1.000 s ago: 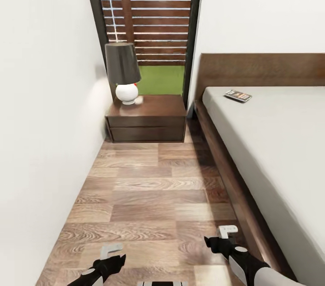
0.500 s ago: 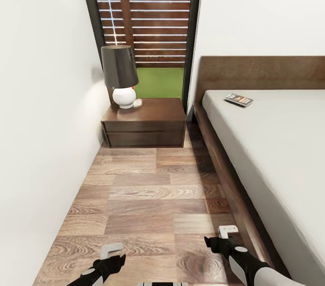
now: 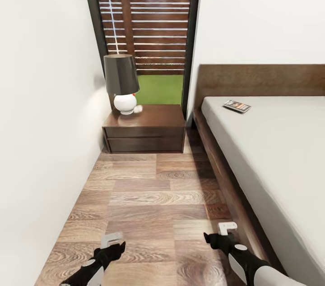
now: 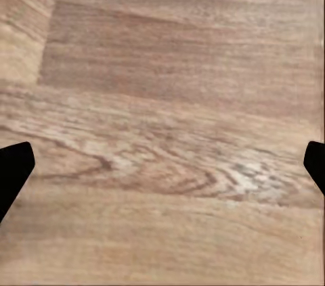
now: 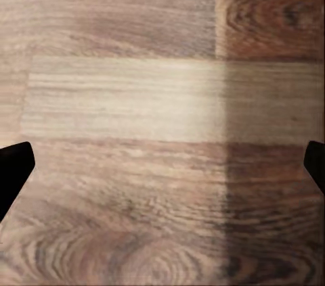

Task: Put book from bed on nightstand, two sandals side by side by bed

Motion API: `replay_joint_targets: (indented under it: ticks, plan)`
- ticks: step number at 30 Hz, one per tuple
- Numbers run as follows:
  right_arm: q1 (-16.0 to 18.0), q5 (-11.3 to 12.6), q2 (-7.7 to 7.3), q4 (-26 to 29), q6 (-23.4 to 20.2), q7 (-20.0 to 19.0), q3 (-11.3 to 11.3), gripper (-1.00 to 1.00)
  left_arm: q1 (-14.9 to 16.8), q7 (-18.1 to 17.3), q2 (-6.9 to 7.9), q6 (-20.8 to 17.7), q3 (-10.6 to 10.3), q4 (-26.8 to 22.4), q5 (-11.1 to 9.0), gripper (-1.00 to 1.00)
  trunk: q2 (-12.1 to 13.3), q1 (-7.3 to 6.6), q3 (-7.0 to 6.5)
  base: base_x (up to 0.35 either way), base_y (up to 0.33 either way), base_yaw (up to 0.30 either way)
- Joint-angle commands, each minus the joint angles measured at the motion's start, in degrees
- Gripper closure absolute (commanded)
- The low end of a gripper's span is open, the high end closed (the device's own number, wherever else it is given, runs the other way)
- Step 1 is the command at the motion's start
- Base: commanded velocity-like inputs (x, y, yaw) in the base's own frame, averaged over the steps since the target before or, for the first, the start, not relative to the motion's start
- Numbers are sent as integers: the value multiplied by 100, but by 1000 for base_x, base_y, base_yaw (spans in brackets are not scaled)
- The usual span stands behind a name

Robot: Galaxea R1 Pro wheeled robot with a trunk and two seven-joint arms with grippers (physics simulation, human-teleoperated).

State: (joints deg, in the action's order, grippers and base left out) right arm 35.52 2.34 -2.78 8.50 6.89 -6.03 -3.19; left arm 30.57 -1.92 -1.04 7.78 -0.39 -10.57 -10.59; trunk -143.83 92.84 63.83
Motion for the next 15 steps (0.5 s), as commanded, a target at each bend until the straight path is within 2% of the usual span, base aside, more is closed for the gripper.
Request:
replay_joint_targets:
  ticks: [1, 2, 4, 5, 7, 9, 10, 12, 15]
  plan:
    - [4, 23, -3, 46, 104, -15, -56, -100, 2, -26, 30, 17, -4, -128, -49, -100, 0, -3, -18, 0, 0, 0]
    - [5, 23, -3, 79, 148, -17, -74, -100, 2, -32, 47, 14, -4, -191, -48, -100, 1, -6, -40, 0, 0, 0]
    - [7, 24, -3, 492, 348, -11, -248, -100, 11, -57, 213, -250, -5, -944, -33, -100, 4, -11, -85, 0, 0, 0]
    - [7, 24, -3, 561, 357, -12, -268, -100, 13, -58, 249, -362, -5, -1074, -31, -100, 5, -14, -107, 0, 0, 0]
    - [7, 28, -3, 865, 393, -23, -350, -100, 29, -72, 379, -1005, -5, -1667, -28, -100, 8, -19, -151, 0, 0, 0]
    - [7, 24, -3, 1017, 404, -22, -391, -100, 37, -62, 413, -1379, -5, -2021, -27, -100, 11, -24, -195, 0, 0, 0]
    - [7, 19, -3, 1172, 402, 11, -438, -100, 42, -52, 428, -1747, -8, -2410, -24, -100, 12, -27, -217, 0, 0, 0]
    - [7, 20, -6, 1329, 383, 37, -490, -100, 43, -48, 431, -2092, -10, -2827, -20, -100, 15, -32, -262, 0, 0, 0]
    - [7, 21, -10, 1738, 313, 48, -614, -100, 46, -46, 424, -2859, -18, -3941, -14, -100, 19, -39, -328, 0, 0, 0]
